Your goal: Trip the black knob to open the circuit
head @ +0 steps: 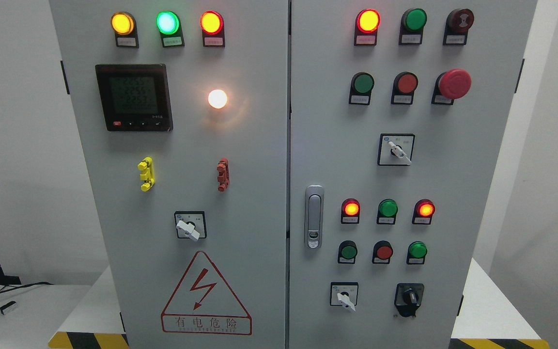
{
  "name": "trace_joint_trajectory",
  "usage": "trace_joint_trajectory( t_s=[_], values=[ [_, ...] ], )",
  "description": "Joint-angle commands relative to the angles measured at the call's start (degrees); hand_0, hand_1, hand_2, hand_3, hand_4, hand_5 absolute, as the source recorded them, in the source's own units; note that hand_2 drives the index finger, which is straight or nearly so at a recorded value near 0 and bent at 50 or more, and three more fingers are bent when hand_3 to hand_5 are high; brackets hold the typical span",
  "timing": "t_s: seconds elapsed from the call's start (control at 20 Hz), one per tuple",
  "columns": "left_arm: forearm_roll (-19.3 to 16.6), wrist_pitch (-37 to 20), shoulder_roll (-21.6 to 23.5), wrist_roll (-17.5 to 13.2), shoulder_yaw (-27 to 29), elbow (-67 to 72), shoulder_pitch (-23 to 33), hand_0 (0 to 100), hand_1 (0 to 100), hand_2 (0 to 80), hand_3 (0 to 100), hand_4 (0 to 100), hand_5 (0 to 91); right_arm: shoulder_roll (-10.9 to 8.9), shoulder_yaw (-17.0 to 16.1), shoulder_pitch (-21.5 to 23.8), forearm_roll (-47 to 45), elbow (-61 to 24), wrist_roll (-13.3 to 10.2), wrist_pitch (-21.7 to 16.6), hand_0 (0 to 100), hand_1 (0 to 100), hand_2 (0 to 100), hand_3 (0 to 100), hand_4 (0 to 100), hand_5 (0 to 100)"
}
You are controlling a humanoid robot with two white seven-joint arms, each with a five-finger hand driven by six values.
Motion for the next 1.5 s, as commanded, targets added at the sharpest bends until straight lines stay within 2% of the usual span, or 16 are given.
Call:
trace_joint_trajectory(
  t_s=[0.0, 0.15, 0.35, 0.45, 0.65, 1.0, 1.15, 1.45],
  values=[
    [-1.8, 0.0, -0.1, 0.0, 0.0, 0.0, 0.0, 12, 39, 0.0, 0, 0, 0.0, -6.91, -11.8, -1.4, -4.2, -24.6, -2.9, 0.2, 18, 54, 22, 76, 67, 67],
    [-1.8, 0.0, 0.0, 0.0, 0.0, 0.0, 0.0, 12, 39, 0.0, 0, 0, 0.0, -10.77, -15.0, -6.5, -4.8, -23.6, -4.0, 1.4, 20, 56, 24, 91, 80, 82],
    [-1.8, 0.0, 0.0, 0.0, 0.0, 0.0, 0.0, 12, 39, 0.0, 0, 0, 0.0, -17.36, -15.9, -12.4, -12.0, -20.6, -4.4, 6.2, 23, 56, 25, 96, 86, 85],
    [-1.8, 0.0, 0.0, 0.0, 0.0, 0.0, 0.0, 12, 39, 0.0, 0, 0, 0.0, -18.78, -15.9, -15.5, -15.1, -19.9, -5.5, 8.7, 24, 57, 25, 99, 89, 87],
    [-1.8, 0.0, 0.0, 0.0, 0.0, 0.0, 0.0, 12, 39, 0.0, 0, 0, 0.0, -19.31, -16.3, -21.9, -15.2, -19.9, -5.5, 12.1, 26, 58, 26, 100, 90, 88],
    [-1.8, 0.0, 0.0, 0.0, 0.0, 0.0, 0.0, 12, 39, 0.0, 0, 0, 0.0, -18.61, -15.2, -37.0, -14.7, -20.5, -5.5, 25.2, 27, 59, 27, 100, 93, 89],
    [-1.8, 0.0, -0.1, 0.0, 0.0, 0.0, 0.0, 12, 39, 0.0, 0, 0, 0.0, -18.43, -13.1, -38.7, -14.5, -20.3, -5.5, 25.8, 28, 59, 27, 100, 93, 90],
    [-1.8, 0.0, 0.0, 0.0, 0.0, 0.0, 0.0, 12, 39, 0.0, 0, 0, 0.0, -16.41, -8.5, -41.7, -12.1, -19.1, -5.6, 25.9, 29, 64, 27, 100, 94, 90]
  ],
)
